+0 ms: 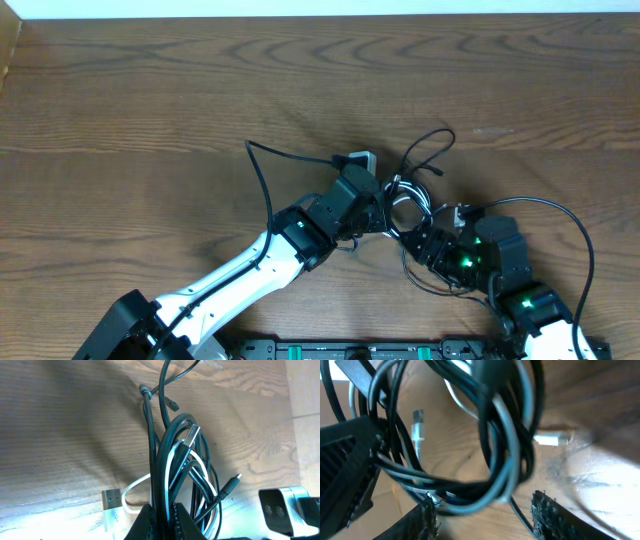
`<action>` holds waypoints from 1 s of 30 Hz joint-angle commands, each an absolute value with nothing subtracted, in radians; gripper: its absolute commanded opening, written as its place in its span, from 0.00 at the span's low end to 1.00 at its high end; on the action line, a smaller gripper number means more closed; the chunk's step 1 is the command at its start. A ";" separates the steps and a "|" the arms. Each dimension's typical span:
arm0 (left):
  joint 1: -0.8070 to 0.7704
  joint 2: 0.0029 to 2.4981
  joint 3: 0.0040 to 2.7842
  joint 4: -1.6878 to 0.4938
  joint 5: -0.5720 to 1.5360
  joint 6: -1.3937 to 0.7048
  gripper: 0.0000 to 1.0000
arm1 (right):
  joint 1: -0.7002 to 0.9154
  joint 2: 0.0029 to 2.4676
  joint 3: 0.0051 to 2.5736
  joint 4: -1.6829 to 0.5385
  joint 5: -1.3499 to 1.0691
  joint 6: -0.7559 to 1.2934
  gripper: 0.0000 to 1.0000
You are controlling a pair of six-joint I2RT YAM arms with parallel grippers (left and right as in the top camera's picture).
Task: Untangle cables
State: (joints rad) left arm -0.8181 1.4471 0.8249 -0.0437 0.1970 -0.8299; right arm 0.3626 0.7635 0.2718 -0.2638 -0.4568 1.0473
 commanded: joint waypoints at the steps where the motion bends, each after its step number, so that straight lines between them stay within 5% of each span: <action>1: -0.813 1.428 0.822 -0.028 0.264 -0.804 0.07 | 0.422 0.759 0.264 -0.245 -0.340 1.084 0.57; 14: -0.805 1.323 0.822 -0.019 0.320 -0.763 0.08 | 0.473 0.854 0.264 -0.252 -0.107 1.227 0.32; 17: -0.772 1.246 0.822 -0.021 0.418 -0.763 0.08 | 0.472 0.919 0.264 -0.207 -0.098 1.227 0.11; 20: -0.738 1.202 0.822 -0.037 0.502 -0.758 0.08 | 0.472 0.960 0.264 -0.191 -0.054 1.226 0.01; 30: -0.461 1.099 0.822 -0.178 0.567 -0.706 0.08 | 0.447 0.993 0.265 -0.208 0.104 1.165 0.01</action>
State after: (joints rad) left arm -0.5381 1.1297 0.7940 -0.1539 0.5255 -0.7410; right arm 0.4595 0.9901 0.2783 -0.2089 -0.0441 1.2118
